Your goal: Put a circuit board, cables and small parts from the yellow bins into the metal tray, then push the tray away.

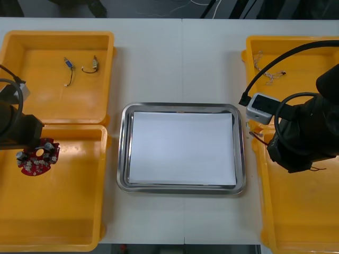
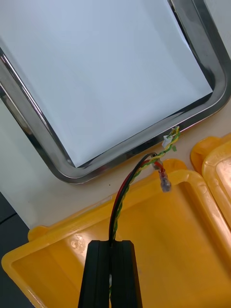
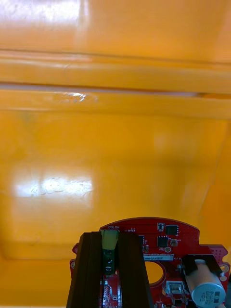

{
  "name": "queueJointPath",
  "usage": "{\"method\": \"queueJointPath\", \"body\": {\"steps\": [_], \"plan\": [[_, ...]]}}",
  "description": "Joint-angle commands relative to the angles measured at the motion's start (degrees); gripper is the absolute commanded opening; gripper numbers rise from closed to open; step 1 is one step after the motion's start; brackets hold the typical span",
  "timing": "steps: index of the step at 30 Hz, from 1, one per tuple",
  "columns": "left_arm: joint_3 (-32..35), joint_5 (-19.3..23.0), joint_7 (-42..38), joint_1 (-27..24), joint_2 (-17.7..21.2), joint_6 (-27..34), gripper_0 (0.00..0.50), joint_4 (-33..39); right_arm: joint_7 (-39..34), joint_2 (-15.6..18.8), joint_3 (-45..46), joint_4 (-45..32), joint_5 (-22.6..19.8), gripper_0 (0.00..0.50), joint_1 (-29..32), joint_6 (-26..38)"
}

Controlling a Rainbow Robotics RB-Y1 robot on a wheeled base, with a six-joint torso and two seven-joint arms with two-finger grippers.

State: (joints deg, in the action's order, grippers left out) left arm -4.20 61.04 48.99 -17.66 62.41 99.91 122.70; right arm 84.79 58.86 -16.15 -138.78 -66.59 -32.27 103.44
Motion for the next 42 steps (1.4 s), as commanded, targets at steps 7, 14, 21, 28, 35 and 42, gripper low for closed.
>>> {"method": "queueJointPath", "body": {"steps": [7, 14, 21, 28, 35, 42], "plan": [[-8.9, 0.4, -5.1, -13.4, -3.1, 1.5, 0.0, 2.6, -3.7, 2.2, -2.7, -0.5, -0.3, 0.0, -3.8, -0.4], [-13.7, -0.7, -8.9, -18.7, -6.5, 2.7, 0.0, 3.5, -3.8, 2.3, -2.7, -0.5, 0.2, 0.0, -3.8, -0.2], [-19.0, -3.6, -15.6, -23.3, -11.3, 5.5, 0.0, 4.4, -4.0, 2.2, -2.7, -0.4, 1.4, 0.0, -3.8, 0.5], [-24.6, -9.5, -20.6, -25.5, -16.5, 7.2, 0.0, 4.5, -4.0, 2.3, -2.7, -0.4, 0.9, 0.0, -3.8, 0.5], [-32.3, -19.4, -24.3, -26.4, -22.8, 6.1, 0.0, 4.2, -4.0, 2.3, -2.7, -0.2, 1.4, 0.0, -3.8, 0.6], [-39.0, -25.4, -25.5, -26.4, -26.2, 3.1, 0.0, 1.3, -4.0, 2.3, -2.7, 0.0, 1.2, 0.0, -3.8, 0.8]]}}
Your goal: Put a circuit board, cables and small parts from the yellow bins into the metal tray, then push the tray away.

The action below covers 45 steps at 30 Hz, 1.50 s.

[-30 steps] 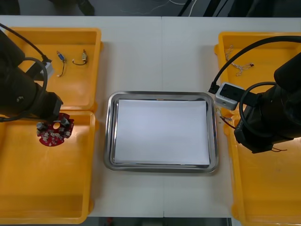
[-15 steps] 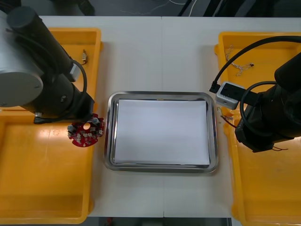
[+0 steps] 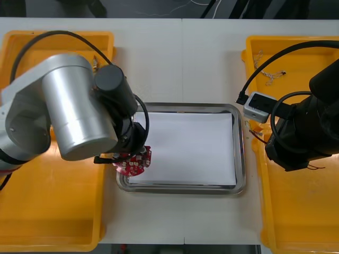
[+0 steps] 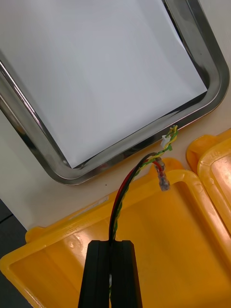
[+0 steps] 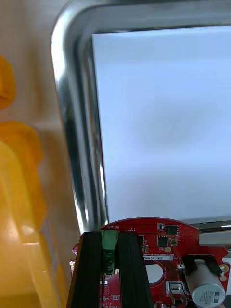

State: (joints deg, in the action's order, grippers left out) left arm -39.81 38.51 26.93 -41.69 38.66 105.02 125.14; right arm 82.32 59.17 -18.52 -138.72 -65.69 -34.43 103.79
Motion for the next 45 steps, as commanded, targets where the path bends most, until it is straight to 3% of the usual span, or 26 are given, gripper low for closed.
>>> {"method": "queueJointPath", "body": {"steps": [1, 20, 40, 42, 44, 45], "plan": [[-4.1, -3.4, -3.6, -2.3, -2.9, -2.5, 0.0, -1.8, -1.5, 1.9, -0.3, -0.1, 0.4, 0.0, -1.6, 0.5], [-11.8, -10.6, -4.6, -2.3, -6.4, -11.3, 0.0, -12.3, -2.3, 1.9, -0.3, 0.5, 0.4, 0.0, -1.6, -0.3], [-12.0, -10.9, -4.6, -2.3, -6.3, -14.0, 0.009, -14.6, -3.0, 1.9, -0.3, 0.5, 0.6, 0.0, -1.6, -0.3], [-12.0, -10.9, -4.6, -2.3, -6.3, -14.1, 0.083, -14.6, -3.0, 1.9, -0.3, 0.5, 0.7, 0.0, -1.6, -0.3], [-12.0, -10.9, -4.8, -2.3, -6.3, -14.1, 0.273, -14.7, -3.0, 1.9, -0.3, 0.5, 0.6, 0.0, -1.6, -0.3], [-12.0, -10.9, -4.8, -2.3, -6.3, -14.1, 0.308, -14.6, -3.0, 1.9, -0.3, 0.5, 0.6, 0.0, -1.6, -0.3]]}}
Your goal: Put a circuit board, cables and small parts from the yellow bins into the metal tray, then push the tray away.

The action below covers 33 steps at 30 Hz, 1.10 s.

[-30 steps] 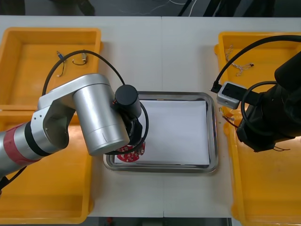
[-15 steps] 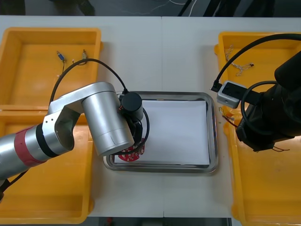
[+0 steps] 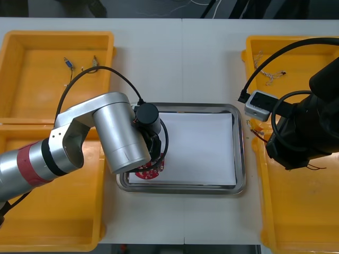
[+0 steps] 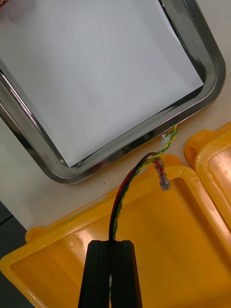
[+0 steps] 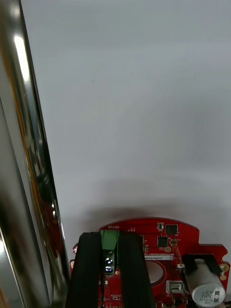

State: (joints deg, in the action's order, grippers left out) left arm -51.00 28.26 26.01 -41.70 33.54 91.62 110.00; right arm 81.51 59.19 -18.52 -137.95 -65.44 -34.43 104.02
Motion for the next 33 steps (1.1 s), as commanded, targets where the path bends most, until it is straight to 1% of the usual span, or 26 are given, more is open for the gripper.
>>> {"method": "queueJointPath", "body": {"steps": [1, 2, 4, 17, 23, 28, 33], "plan": [[-0.8, -0.7, -4.0, -2.2, -1.2, -0.7, 0.37, 0.6, -2.2, 1.9, -0.3, -0.3, 0.4, 0.0, -1.6, -0.5], [-0.8, -0.7, -4.1, -2.2, -1.2, -0.7, 0.438, 0.6, -2.2, 1.9, -0.3, -0.3, 0.4, 0.0, -1.6, -0.5], [-0.8, -0.7, -4.2, -2.2, -1.3, -0.7, 0.5, 0.5, -2.2, 1.9, -0.3, -0.4, 0.4, 0.0, -1.6, -0.6], [-0.8, -0.9, -4.9, -2.3, -1.2, -0.7, 0.5, 0.7, -2.8, 1.7, -0.3, -0.3, 0.0, 0.0, -1.6, -0.6], [1.4, -0.5, -4.9, -2.3, -0.6, 1.1, 0.5, 2.9, -2.7, 1.7, -0.3, -1.3, 0.1, 0.0, -1.7, -1.2], [6.8, 3.6, -4.4, -2.3, 0.9, 6.4, 0.5, 7.4, -2.2, 0.6, -0.3, -1.3, -1.0, 0.0, -2.7, -1.2], [11.4, 6.6, -3.6, -2.2, 2.8, 10.8, 0.5, 11.4, -1.9, -0.6, -1.6, -1.3, -1.5, 0.0, -3.9, -1.2]]}}
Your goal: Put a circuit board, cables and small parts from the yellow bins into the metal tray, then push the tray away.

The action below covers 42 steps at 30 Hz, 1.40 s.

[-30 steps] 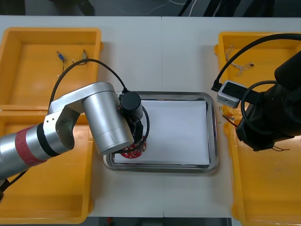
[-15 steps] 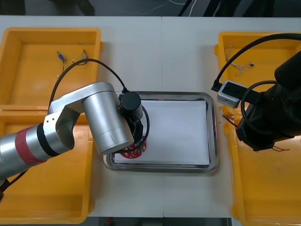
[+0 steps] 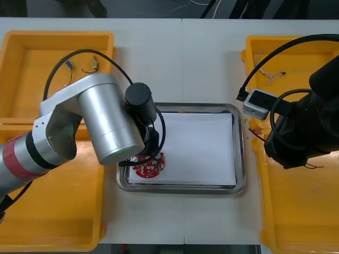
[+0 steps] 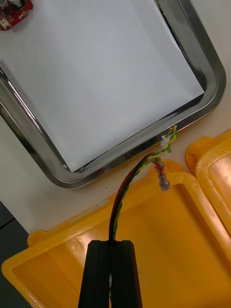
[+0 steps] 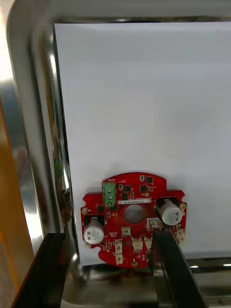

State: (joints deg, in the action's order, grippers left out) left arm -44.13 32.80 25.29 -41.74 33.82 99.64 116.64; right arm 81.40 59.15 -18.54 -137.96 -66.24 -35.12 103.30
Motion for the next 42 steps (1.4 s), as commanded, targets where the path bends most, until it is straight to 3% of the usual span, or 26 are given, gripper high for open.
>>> {"method": "queueJointPath", "body": {"steps": [1, 8, 17, 21, 34, 39, 42], "plan": [[5.6, 2.9, -2.7, -2.2, 3.2, 3.6, 0.5, 5.5, -1.7, -0.7, -2.3, -1.3, -0.6, 0.0, -3.8, -0.5], [13.5, 7.8, -1.0, -2.3, 6.6, 7.8, 0.5, 7.1, -1.0, -2.5, -9.1, -1.3, 1.3, 0.0, -7.8, -1.3], [22.3, 11.7, 4.7, -2.3, 11.1, 9.5, 0.5, 4.5, 1.6, -7.0, -19.8, -1.2, 7.4, 0.0, -12.0, -4.2], [25.8, 12.5, 9.9, -2.3, 12.3, 9.6, 0.5, 1.0, 8.3, -9.6, -24.4, -1.1, 12.1, 0.0, -13.2, -4.9], [34.6, 11.6, 23.8, -2.3, 14.3, 9.3, 0.5, -9.1, 22.4, -16.5, -27.1, 8.8, 11.9, 0.0, -13.1, -5.0], [36.5, 8.8, 28.9, -2.3, 14.6, 8.0, 0.5, -12.6, 22.8, -17.6, -30.8, 10.8, 16.5, 0.0, -13.1, -6.9], [37.5, 9.1, 31.4, -2.3, 15.0, 5.4, 0.5, -14.9, 23.0, -17.6, -33.2, 12.3, 19.1, 0.0, -13.0, -8.9]]}}
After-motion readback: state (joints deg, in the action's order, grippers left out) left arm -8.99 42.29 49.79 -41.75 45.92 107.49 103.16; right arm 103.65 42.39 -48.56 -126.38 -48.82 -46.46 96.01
